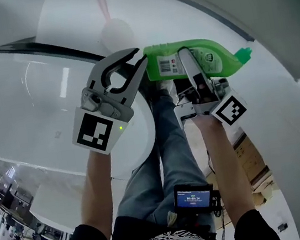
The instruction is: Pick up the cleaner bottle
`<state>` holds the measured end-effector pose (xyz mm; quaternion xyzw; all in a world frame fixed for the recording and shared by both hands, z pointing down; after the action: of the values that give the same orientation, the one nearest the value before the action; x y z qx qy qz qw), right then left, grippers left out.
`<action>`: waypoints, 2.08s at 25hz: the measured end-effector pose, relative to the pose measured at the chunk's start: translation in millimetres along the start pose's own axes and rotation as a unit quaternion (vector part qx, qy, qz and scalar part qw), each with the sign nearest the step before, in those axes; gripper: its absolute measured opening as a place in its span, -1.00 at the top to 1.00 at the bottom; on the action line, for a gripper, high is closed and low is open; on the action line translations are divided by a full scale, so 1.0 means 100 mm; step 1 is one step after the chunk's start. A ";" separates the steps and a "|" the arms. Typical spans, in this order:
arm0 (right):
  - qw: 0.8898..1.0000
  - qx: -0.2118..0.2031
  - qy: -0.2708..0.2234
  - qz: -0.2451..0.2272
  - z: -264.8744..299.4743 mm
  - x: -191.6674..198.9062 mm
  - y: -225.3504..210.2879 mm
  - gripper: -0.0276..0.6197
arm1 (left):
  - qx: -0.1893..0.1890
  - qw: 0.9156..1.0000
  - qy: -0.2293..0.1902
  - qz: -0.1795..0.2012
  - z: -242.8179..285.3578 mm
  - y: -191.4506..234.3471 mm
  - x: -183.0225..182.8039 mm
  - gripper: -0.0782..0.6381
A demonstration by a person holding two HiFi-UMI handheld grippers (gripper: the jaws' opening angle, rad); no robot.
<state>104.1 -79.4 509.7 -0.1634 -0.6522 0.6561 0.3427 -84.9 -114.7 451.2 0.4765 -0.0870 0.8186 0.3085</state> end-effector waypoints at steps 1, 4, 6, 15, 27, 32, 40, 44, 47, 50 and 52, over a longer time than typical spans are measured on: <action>1.000 -0.005 -0.002 0.003 0.00 0.01 0.05 0.27 | -0.006 1.000 -0.002 0.000 -0.06 0.01 -0.01 0.63; 1.000 -0.019 -0.009 0.010 -0.10 0.04 0.30 0.27 | -0.025 1.000 -0.011 0.001 -0.26 -0.09 -0.11 0.71; 0.999 -0.027 -0.014 0.019 -0.18 0.08 0.46 0.27 | -0.031 0.999 -0.018 -0.004 -0.38 -0.18 -0.19 0.72; 0.998 -0.036 -0.014 0.044 -0.14 0.41 0.81 0.27 | -0.041 0.999 -0.032 -0.017 -0.84 -0.20 -0.21 0.72; 0.997 -0.049 -0.012 0.065 -0.36 0.75 1.52 0.27 | -0.047 0.998 -0.043 -0.015 -1.48 -0.48 -0.43 0.72; 0.996 -0.052 -0.005 0.072 -0.45 0.89 1.82 0.27 | -0.054 0.997 -0.050 -0.017 -1.75 -0.55 -0.58 0.73; 0.996 -0.047 -0.010 0.070 -0.43 0.87 2.17 0.27 | -0.056 0.997 -0.057 0.002 -1.96 -0.46 -0.85 0.72; 0.997 -0.044 -0.018 0.066 -0.56 0.90 2.48 0.27 | -0.056 0.996 -0.061 0.030 -2.21 -0.59 -1.00 0.73; 0.998 -0.040 -0.022 0.053 -0.62 0.86 2.65 0.27 | -0.056 0.995 -0.065 0.040 -2.31 -0.63 -1.10 0.72; 0.998 -0.035 -0.030 0.044 -0.65 0.81 2.80 0.27 | -0.052 0.995 -0.067 0.046 -2.39 -0.67 -1.20 0.72; 0.998 -0.028 -0.041 0.040 -0.67 0.78 2.88 0.27 | -0.047 0.996 -0.064 0.049 -2.42 -0.68 -1.25 0.72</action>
<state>24.6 46.6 243.1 -0.1717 -0.6768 0.6568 0.2848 -176.4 -8.2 208.6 0.5084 -0.1685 0.7953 0.2841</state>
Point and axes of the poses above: the fingertips, and each gripper's own axes: z forward along the fingers, y to its left, x out of its underside, the point moved 8 cm from there along -z, backward along the fingers, and after that the axes turned 15 degrees about y, right-handed, at the moved point
